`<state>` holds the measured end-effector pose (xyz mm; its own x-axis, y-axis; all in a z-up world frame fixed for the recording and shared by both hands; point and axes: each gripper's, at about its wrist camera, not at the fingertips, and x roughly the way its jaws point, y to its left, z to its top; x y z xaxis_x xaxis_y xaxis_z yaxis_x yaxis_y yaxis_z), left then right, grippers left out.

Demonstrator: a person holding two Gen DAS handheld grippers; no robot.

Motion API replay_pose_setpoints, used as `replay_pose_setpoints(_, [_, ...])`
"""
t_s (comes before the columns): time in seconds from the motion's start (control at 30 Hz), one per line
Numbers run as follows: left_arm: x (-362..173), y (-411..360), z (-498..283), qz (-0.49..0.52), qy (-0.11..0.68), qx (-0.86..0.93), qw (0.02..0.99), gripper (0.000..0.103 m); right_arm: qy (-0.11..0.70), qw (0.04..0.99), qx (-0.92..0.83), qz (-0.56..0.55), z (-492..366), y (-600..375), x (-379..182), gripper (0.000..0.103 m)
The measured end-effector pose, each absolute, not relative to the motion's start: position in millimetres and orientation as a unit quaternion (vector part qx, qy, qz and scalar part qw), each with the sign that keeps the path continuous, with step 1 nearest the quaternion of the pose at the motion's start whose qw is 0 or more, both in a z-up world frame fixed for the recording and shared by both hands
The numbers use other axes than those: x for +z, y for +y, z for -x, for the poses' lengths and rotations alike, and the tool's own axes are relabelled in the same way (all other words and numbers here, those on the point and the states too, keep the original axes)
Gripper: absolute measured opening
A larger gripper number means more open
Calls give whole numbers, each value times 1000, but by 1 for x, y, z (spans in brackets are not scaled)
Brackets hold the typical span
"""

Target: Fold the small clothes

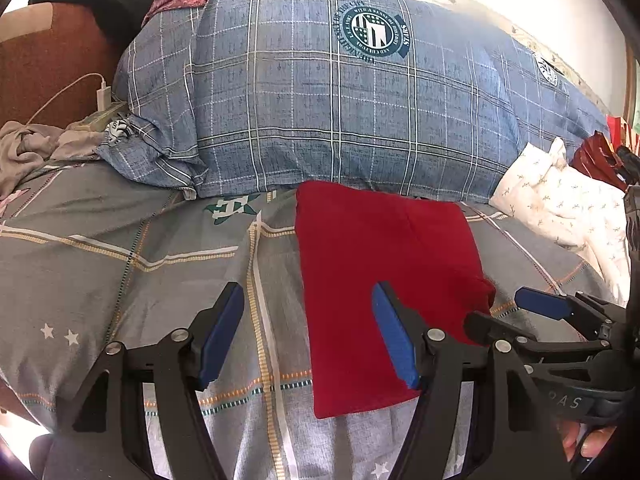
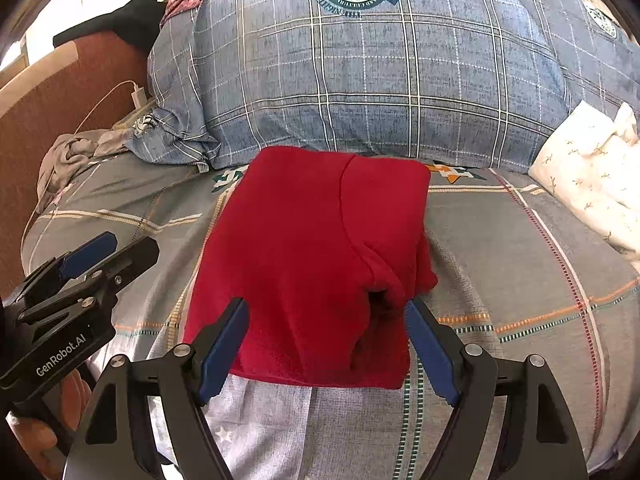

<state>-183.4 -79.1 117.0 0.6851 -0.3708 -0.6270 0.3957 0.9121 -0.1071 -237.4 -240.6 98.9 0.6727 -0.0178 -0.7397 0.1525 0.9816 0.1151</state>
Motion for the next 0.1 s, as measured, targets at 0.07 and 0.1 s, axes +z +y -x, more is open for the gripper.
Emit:
replay_pose_setpoints(0.07, [113,-78,180,-16,343,-210,916,66,404,909,-48,-87,236,-244,96,81])
replay_pose_setpoints(0.1, [112,-78,177,-16,345,-209,915,68,403,909,-49,-88,236,-246,95,81])
